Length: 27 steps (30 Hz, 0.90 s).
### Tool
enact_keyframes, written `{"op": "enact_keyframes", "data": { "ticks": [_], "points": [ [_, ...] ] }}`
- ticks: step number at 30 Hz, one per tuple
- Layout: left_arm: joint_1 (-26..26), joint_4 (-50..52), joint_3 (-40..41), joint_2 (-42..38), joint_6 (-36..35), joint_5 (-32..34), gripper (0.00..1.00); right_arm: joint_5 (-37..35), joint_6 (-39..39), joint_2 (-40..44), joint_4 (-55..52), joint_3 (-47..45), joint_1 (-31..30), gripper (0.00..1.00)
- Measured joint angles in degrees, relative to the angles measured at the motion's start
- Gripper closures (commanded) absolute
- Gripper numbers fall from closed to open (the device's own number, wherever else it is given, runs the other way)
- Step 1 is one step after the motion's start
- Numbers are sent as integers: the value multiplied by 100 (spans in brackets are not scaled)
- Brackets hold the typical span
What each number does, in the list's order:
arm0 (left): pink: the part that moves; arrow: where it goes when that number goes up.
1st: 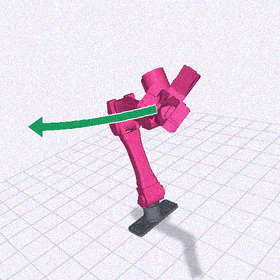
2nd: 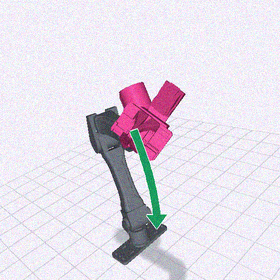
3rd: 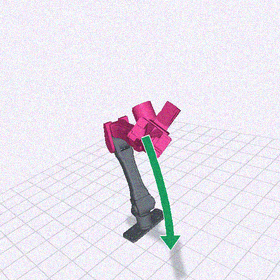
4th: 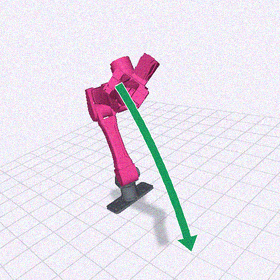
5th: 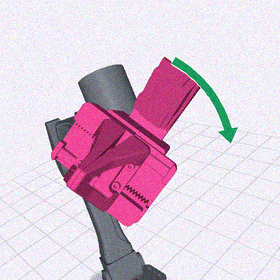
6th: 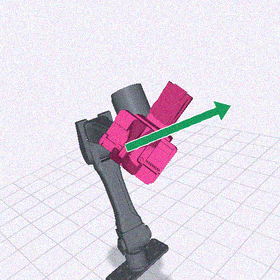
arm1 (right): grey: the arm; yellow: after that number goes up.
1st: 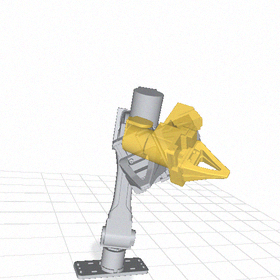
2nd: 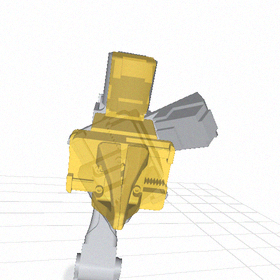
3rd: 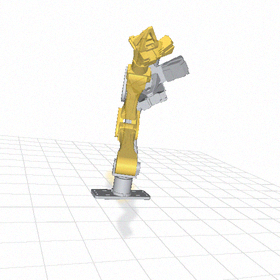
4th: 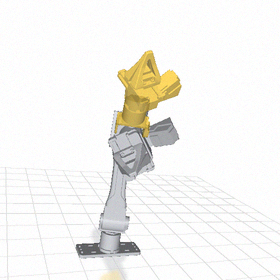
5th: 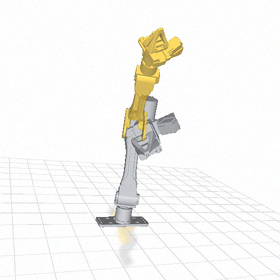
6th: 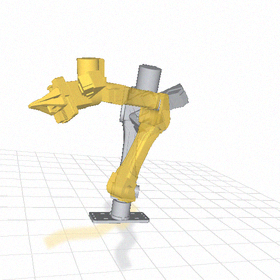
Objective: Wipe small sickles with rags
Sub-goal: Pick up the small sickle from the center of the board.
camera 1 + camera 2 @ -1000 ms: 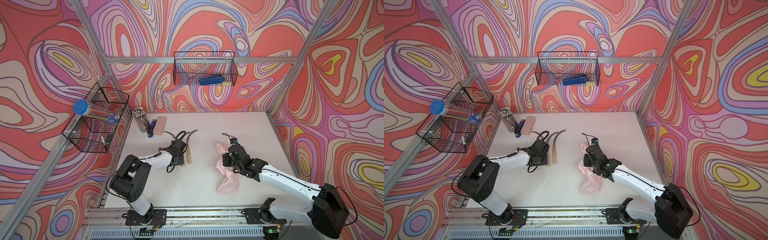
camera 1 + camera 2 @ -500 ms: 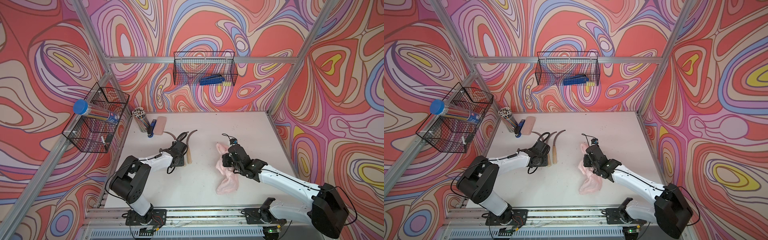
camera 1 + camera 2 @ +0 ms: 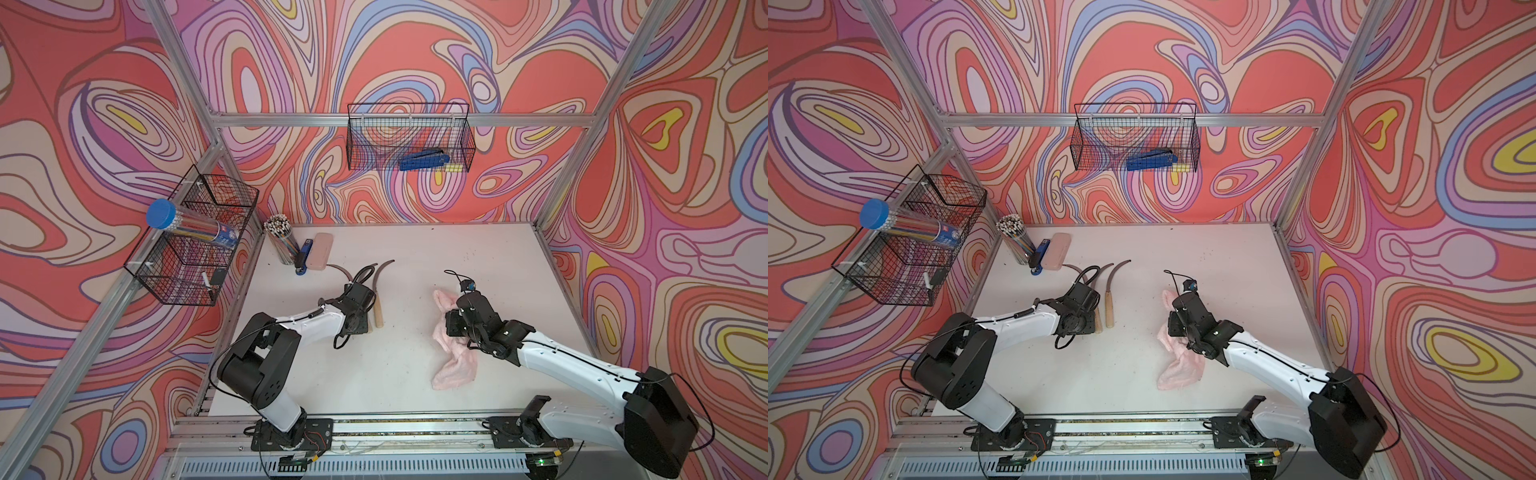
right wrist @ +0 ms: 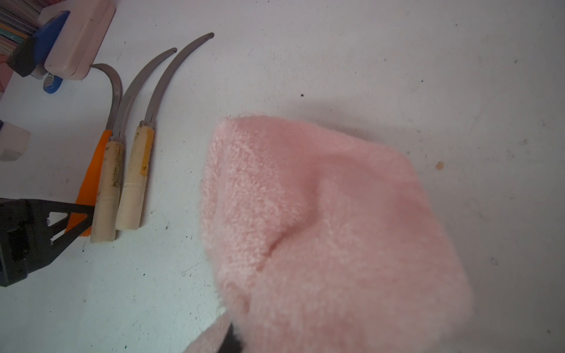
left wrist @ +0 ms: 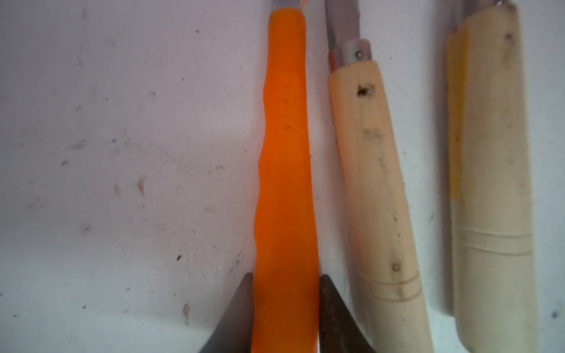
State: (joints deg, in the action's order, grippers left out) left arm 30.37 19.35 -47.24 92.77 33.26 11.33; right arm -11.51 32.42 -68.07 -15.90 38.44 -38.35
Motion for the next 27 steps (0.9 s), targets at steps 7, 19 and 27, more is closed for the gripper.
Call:
{"op": "enact_keyframes", "data": {
  "ticks": [7, 19, 27],
  "points": [
    [2, 380, 35, -424, 0, -61, 75, 2, 0, 101, -2, -13, 0, 100],
    [2, 964, 55, -2269, -7, -63, 89, 107, 0, 149, 111, -26, 0, 100],
    [304, 1073, 33, -2439, -111, -317, 96, 197, 4, 549, 208, -186, 0, 100]
  ]
}}
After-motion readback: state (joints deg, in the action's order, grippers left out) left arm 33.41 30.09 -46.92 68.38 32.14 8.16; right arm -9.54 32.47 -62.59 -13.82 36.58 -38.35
